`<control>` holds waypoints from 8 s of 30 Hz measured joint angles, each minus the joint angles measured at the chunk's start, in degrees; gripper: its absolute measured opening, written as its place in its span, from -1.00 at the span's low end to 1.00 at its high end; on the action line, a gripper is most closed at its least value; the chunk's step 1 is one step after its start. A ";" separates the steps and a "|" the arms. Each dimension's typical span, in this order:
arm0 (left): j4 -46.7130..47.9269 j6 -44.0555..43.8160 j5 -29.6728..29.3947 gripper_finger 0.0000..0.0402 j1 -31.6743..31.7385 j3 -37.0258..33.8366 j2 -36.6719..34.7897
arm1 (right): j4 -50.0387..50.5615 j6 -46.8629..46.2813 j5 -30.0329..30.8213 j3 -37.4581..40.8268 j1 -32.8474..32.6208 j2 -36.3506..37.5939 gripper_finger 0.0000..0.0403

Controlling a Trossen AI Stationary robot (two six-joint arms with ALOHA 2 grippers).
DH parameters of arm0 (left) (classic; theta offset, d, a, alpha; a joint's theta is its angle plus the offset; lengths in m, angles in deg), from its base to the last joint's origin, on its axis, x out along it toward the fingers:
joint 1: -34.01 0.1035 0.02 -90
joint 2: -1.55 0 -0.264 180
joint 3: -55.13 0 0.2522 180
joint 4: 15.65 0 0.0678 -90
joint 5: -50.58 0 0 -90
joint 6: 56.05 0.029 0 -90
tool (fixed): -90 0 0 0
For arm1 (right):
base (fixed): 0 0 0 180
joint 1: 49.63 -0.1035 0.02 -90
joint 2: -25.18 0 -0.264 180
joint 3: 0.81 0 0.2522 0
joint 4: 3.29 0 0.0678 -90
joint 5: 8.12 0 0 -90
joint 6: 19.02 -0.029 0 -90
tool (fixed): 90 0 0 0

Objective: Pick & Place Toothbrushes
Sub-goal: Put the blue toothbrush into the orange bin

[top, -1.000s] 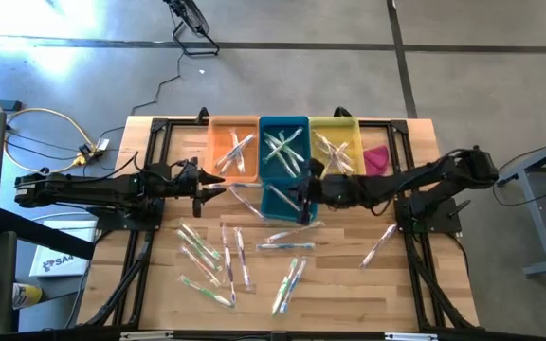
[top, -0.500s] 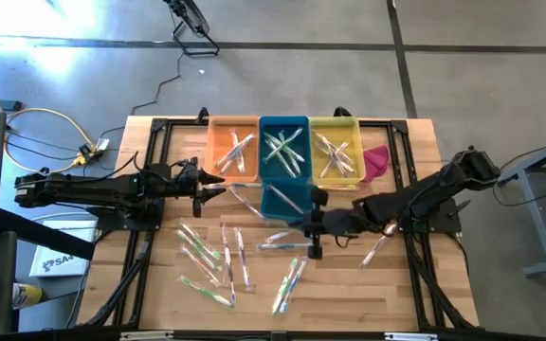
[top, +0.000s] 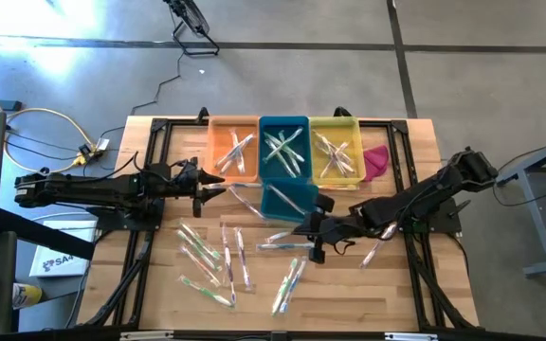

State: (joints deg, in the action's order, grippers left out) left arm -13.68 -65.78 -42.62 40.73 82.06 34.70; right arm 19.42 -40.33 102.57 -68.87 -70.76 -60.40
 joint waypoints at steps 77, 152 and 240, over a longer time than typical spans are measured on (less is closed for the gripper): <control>4.62 0.01 -0.06 -0.23 0.01 0.04 0.00 | 3.01 -4.06 -15.92 0.20 0.40 -13.82 -0.96; -25.73 -3.67 12.21 -0.23 26.15 0.02 11.43 | -44.61 27.27 -28.06 0.02 41.48 -12.37 -0.98; -48.14 0.57 32.68 -0.91 25.90 15.87 41.27 | -44.65 26.72 -28.19 0.09 40.28 -12.33 -0.98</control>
State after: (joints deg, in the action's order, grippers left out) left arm -61.82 -65.22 -9.95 66.63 97.93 75.96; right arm -25.23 -13.61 74.38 -68.78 -30.48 -72.73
